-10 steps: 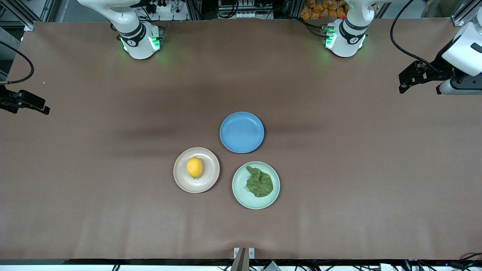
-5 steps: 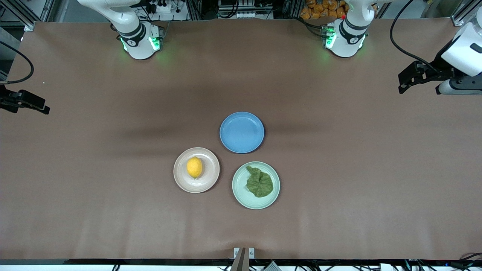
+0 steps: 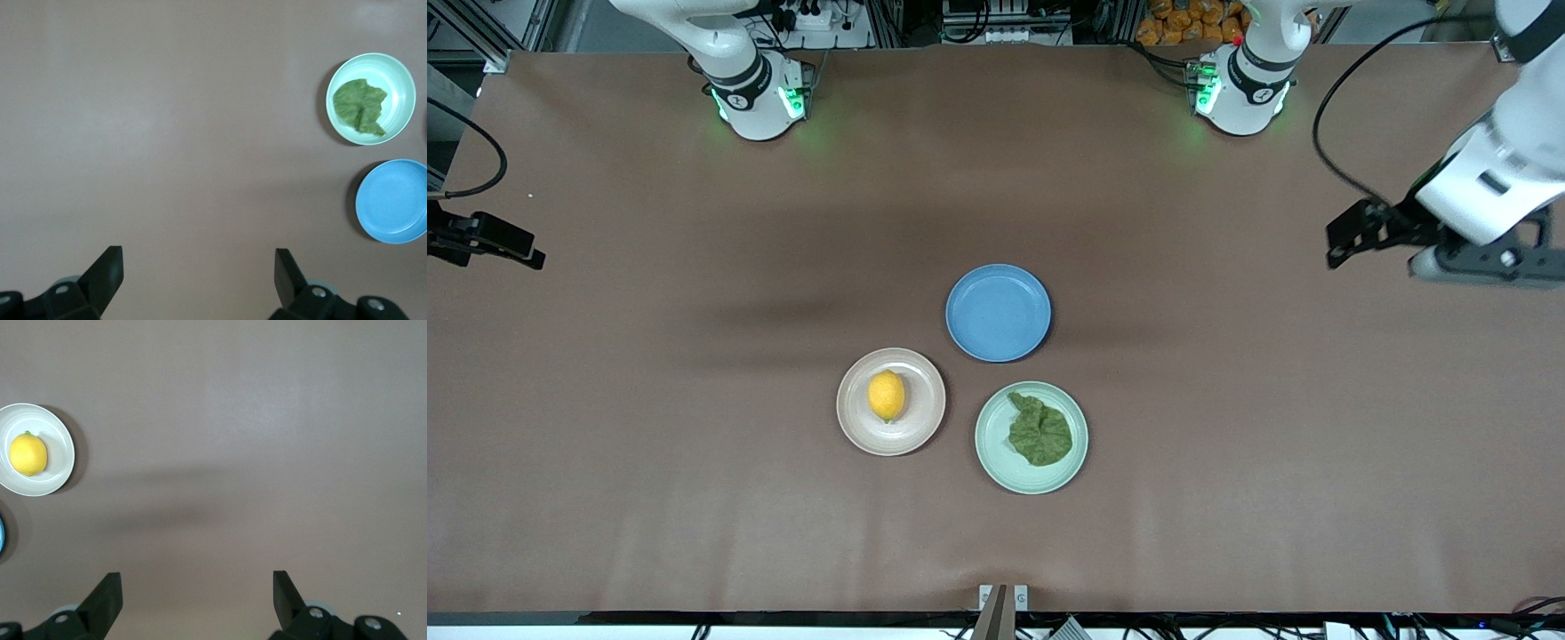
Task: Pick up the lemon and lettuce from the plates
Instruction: 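Reach the left gripper down to the lettuce leaf on the green plate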
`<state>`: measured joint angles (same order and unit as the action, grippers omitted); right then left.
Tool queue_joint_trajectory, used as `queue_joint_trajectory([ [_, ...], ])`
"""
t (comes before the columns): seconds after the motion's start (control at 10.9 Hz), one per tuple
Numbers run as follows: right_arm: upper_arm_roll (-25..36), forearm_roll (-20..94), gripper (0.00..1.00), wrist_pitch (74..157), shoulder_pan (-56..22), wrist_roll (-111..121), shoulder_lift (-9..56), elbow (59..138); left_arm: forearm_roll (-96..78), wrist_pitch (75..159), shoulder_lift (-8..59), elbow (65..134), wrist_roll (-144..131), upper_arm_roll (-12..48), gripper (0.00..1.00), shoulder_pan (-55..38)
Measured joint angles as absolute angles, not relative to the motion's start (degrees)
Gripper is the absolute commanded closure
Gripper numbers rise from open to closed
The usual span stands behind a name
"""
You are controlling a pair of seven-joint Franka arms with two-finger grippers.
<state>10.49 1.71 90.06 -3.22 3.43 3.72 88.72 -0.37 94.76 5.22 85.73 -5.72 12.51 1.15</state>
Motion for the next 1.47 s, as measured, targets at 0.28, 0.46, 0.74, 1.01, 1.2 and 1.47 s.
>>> queue_joint_trajectory([
  [0.28, 10.5, 1.71, 0.0, 90.05, -3.22, 3.43, 3.76, 88.74, -1.02, 101.62, 9.37, 85.59, -5.72, 12.69, 0.0, -2.04],
  [0.46, 10.5, 1.71, 0.0, 90.05, -3.21, 3.43, 3.78, 88.74, -2.09, 106.43, 12.15, 85.58, -5.72, 12.73, 0.0, -4.03],
  [0.74, 10.52, 1.71, 0.0, 88.93, -3.21, 3.43, 3.8, 88.74, -2.16, 113.44, 16.7, 85.53, -5.72, 12.77, 0.0, -6.47],
  [1.01, 10.52, 1.73, 0.0, 88.05, -3.19, 3.43, 3.81, 88.75, -2.14, 123.42, 21.82, 85.63, -5.57, 12.77, 0.0, -10.85],
  [1.2, 10.46, 1.77, 0.0, 87.42, -3.22, 3.43, 3.83, 88.75, -0.31, 131.81, 26.69, 85.71, -5.51, 12.71, 0.0, -14.85],
  [1.47, 10.29, 1.92, 0.0, 86.58, -3.54, 3.43, 3.9, 88.76, 0.05, 143.62, 34.67, 85.64, -4.96, 12.67, 0.0, -17.39],
])
